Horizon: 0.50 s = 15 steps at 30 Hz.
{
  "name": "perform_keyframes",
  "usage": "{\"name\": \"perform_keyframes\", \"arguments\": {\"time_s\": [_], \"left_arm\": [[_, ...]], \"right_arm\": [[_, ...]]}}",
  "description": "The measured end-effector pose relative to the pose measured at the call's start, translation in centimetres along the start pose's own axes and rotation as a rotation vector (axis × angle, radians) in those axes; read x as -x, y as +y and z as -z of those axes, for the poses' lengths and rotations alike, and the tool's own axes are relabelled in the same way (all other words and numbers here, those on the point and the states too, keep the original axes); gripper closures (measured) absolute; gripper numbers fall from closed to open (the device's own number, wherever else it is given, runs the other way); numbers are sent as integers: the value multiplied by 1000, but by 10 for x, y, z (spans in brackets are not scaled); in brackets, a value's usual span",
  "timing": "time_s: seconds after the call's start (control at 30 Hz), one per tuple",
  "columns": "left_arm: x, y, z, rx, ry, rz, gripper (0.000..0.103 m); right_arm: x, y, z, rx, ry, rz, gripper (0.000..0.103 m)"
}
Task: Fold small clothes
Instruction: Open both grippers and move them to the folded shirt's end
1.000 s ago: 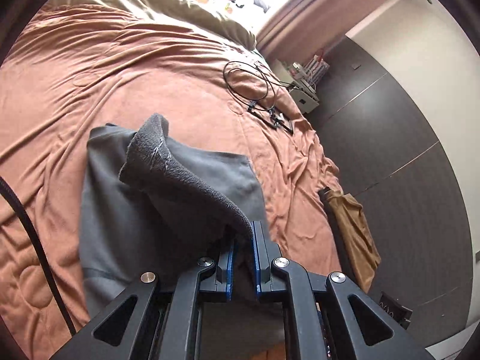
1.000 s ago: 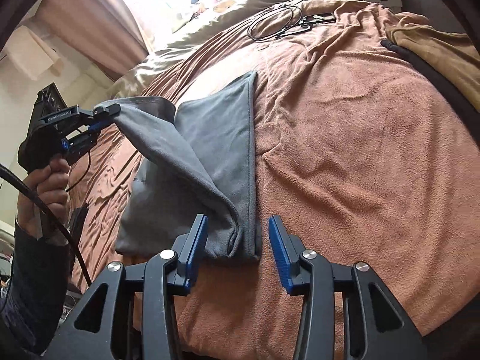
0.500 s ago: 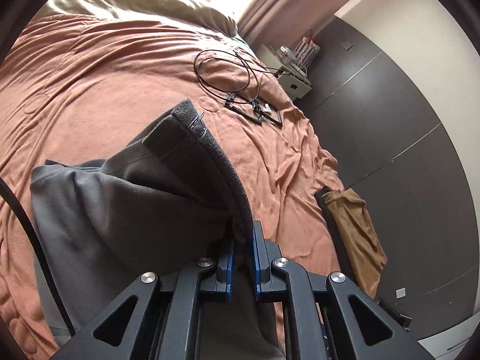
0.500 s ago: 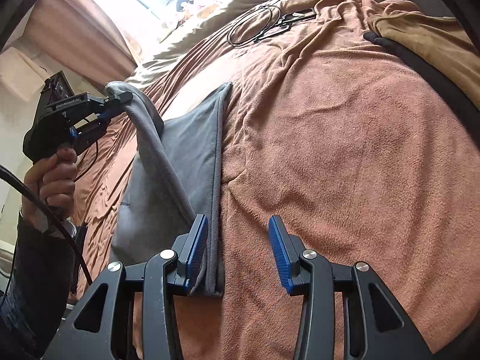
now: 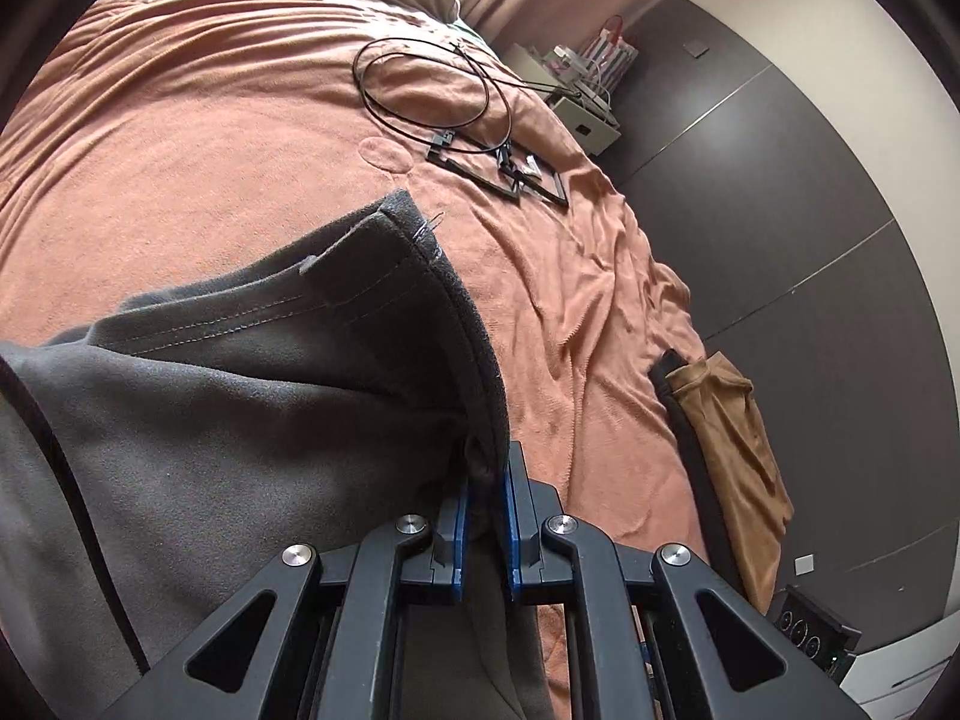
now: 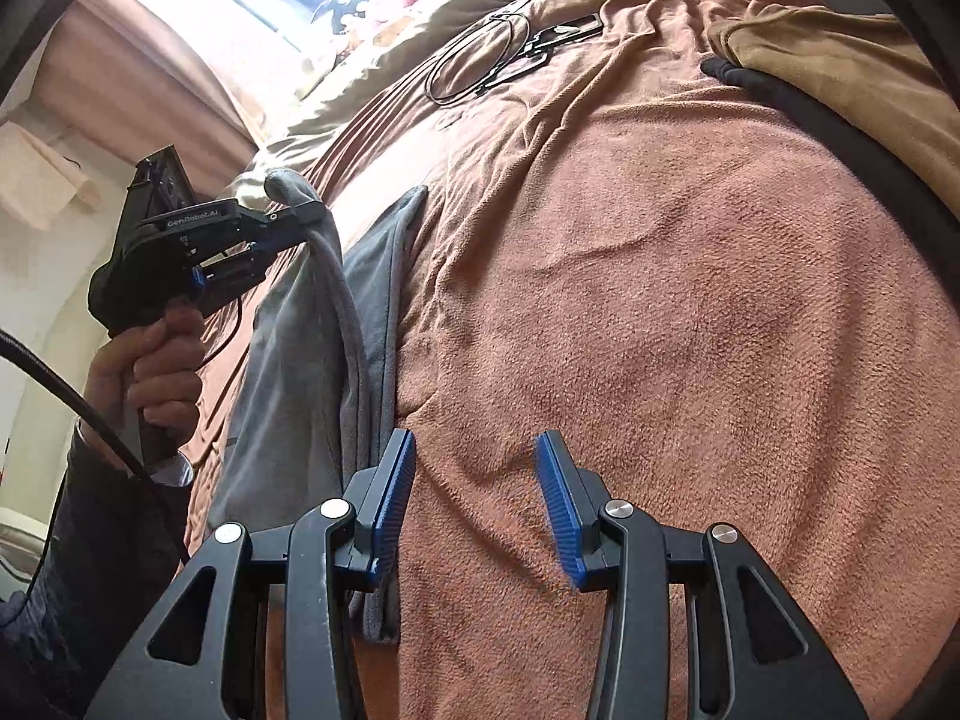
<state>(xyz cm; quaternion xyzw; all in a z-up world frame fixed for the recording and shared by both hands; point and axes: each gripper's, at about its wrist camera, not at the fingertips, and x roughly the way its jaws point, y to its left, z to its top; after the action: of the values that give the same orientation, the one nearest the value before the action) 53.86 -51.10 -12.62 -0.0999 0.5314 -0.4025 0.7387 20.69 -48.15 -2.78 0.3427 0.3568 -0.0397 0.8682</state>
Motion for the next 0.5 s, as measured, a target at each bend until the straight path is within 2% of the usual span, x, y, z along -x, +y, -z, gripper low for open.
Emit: {"name": "perform_keyframes", "arguments": {"time_s": [0.1, 0.13, 0.17, 0.2, 0.23, 0.27, 0.5], "left_arm": [[-14, -5, -1, -27, 22, -20, 92], [-17, -6, -1, -34, 28, -34, 88], [-18, -5, 0, -32, 25, -36, 84], [-18, -4, 1, -29, 22, -26, 69], [-15, -3, 2, -28, 18, -16, 52], [-11, -2, 3, -33, 5, -24, 47], [29, 18, 9, -43, -36, -89, 45]], "right_arm": [[-3, 1, -1, 4, 2, 16, 63], [-2, 2, -1, 7, 1, 19, 63], [-3, 3, -1, 6, 3, 26, 59], [-4, 4, -2, 5, 4, 34, 47], [-4, 6, -2, 9, -1, 42, 42], [-3, 8, -3, 14, -7, 46, 39], [-12, 22, -7, 37, 13, 19, 39]]}}
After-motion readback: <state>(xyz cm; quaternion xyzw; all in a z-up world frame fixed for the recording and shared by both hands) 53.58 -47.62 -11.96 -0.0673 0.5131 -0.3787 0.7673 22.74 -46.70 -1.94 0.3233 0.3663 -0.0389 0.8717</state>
